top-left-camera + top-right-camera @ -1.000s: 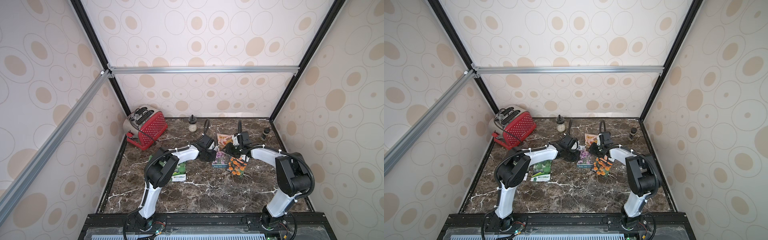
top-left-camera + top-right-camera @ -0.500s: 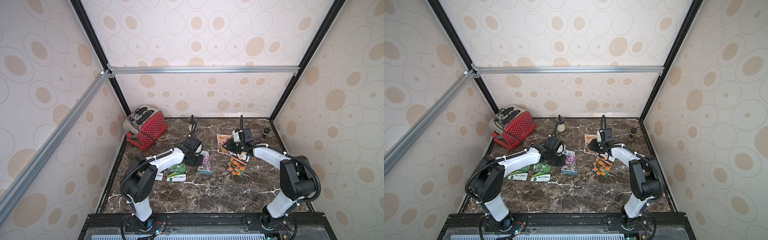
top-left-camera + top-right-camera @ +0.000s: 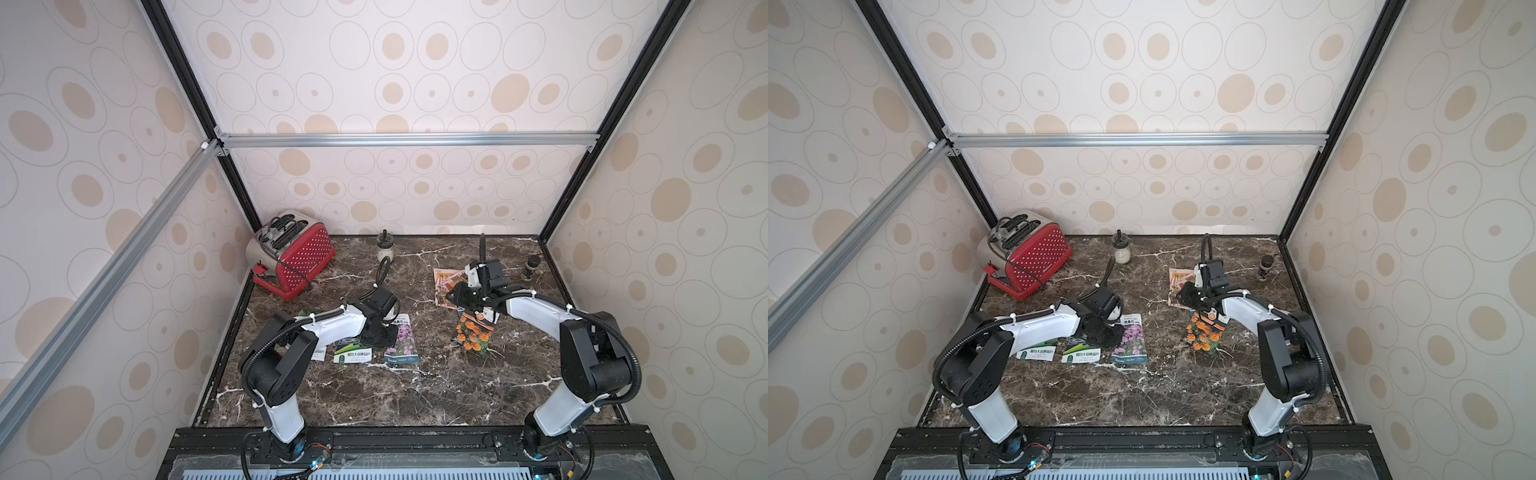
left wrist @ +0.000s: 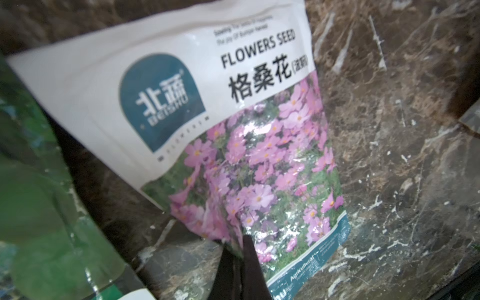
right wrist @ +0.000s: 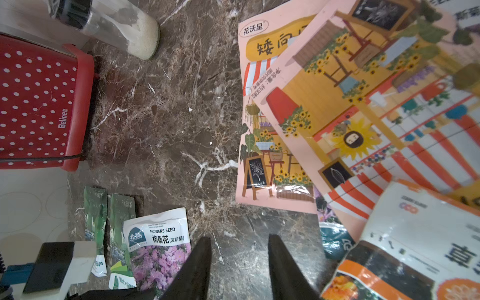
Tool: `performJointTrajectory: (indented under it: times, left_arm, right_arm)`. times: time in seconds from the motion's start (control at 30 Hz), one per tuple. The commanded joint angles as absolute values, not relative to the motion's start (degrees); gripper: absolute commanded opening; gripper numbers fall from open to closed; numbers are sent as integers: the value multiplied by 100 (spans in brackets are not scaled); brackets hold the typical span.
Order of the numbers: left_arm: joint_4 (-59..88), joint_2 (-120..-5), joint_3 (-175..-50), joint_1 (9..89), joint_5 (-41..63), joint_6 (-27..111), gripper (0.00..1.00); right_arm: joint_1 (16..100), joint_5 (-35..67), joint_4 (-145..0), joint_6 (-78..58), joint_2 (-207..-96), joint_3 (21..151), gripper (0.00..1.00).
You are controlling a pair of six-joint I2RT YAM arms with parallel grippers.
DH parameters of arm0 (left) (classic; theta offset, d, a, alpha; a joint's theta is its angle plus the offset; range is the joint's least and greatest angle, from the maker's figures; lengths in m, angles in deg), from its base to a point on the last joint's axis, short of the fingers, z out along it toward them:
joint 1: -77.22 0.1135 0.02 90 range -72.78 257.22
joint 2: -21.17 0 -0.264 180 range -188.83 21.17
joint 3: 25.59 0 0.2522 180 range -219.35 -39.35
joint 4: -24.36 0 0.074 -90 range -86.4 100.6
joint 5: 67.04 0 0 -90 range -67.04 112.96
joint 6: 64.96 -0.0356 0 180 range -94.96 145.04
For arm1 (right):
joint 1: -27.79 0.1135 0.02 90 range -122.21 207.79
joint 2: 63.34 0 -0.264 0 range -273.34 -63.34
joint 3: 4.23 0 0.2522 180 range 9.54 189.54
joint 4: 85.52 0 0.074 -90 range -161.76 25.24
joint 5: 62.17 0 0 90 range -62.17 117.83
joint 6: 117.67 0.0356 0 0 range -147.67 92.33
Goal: Arrange the seed packets in a row
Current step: Place the seed packet at the center of the board.
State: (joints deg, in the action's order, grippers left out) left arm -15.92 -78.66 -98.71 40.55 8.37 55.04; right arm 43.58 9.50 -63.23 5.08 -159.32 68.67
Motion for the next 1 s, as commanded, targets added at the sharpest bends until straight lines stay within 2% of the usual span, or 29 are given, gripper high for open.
performJointTrajectory:
  times: [0.0,0.13,0.3,0.4,0.57,0.97]
  left_arm:
    - [-1688,-7859,-9936,4096,1082,5404,13]
    - [-1855,-7772,-10116,4118,1321,5392,36]
    - [-2365,-7660,-10656,4112,1763,5244,56]
    - [-2514,-7548,-10957,4101,1883,5203,64]
    - [-2469,-7783,-11391,3919,1546,5309,69]
    - [-1956,-8256,-11257,3600,797,5492,68]
  right_arm:
    - [4535,912,-6331,509,-15800,6814,44]
    - [4550,898,-6330,488,-15778,6802,47]
    - [4551,887,-6358,502,-15654,6743,48]
    - [4535,923,-6359,487,-15546,6734,49]
    - [4420,799,-6307,528,-15376,6731,51]
    - [3612,768,-5738,237,-14809,6748,51]
